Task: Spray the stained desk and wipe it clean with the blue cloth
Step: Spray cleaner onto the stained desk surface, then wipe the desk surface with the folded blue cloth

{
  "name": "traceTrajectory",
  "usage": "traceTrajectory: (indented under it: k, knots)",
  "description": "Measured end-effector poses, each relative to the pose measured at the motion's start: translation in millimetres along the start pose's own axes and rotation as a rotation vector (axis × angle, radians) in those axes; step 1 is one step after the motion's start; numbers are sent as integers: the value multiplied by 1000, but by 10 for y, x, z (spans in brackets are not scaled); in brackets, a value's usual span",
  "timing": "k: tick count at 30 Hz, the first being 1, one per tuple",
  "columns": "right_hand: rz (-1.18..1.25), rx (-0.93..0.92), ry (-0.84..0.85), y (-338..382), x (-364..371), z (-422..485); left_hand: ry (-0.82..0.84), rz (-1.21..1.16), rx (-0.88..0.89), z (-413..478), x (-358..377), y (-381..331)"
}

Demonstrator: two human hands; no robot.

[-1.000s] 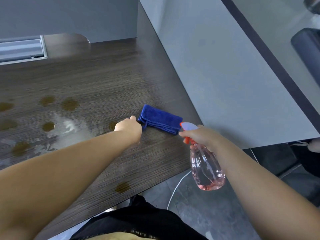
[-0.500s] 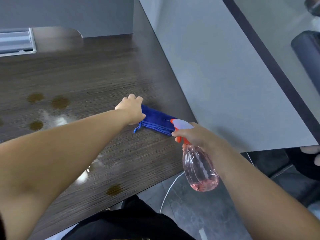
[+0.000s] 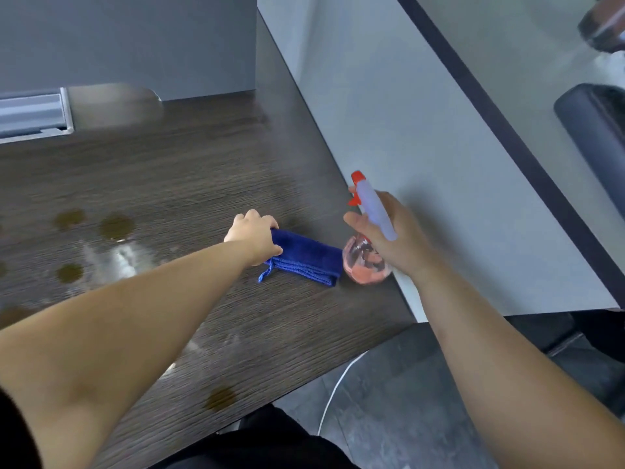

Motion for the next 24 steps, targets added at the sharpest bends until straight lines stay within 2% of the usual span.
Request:
traceTrajectory:
  k: [4, 9, 14, 18, 21, 24]
  knots:
    - [-53, -114, -124, 143, -11, 356, 11, -58, 9, 13, 2, 32]
    - [37, -17, -176, 7, 209, 873, -6, -60, 12, 5, 4, 18]
    - [113, 15, -339, -73, 280, 1060, -5, -39, 32, 14, 31, 62]
    - [48, -11, -279, -144, 349, 1051, -23, -37, 47, 23, 39, 101]
    - [116, 47, -246, -344, 389, 940, -21, -30, 54, 15, 59, 96]
    - [53, 84, -177, -416, 470, 923, -32, -23, 62, -6, 68, 97]
Point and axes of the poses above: each hand's wrist, its own z-axis towards the middle knuckle, its own x-axis out of the palm, y = z × x, the point moved 7 cm from there along z, towards the middle knuckle, and after that the axes turned 4 degrees about -z, right-handed, at the moved point
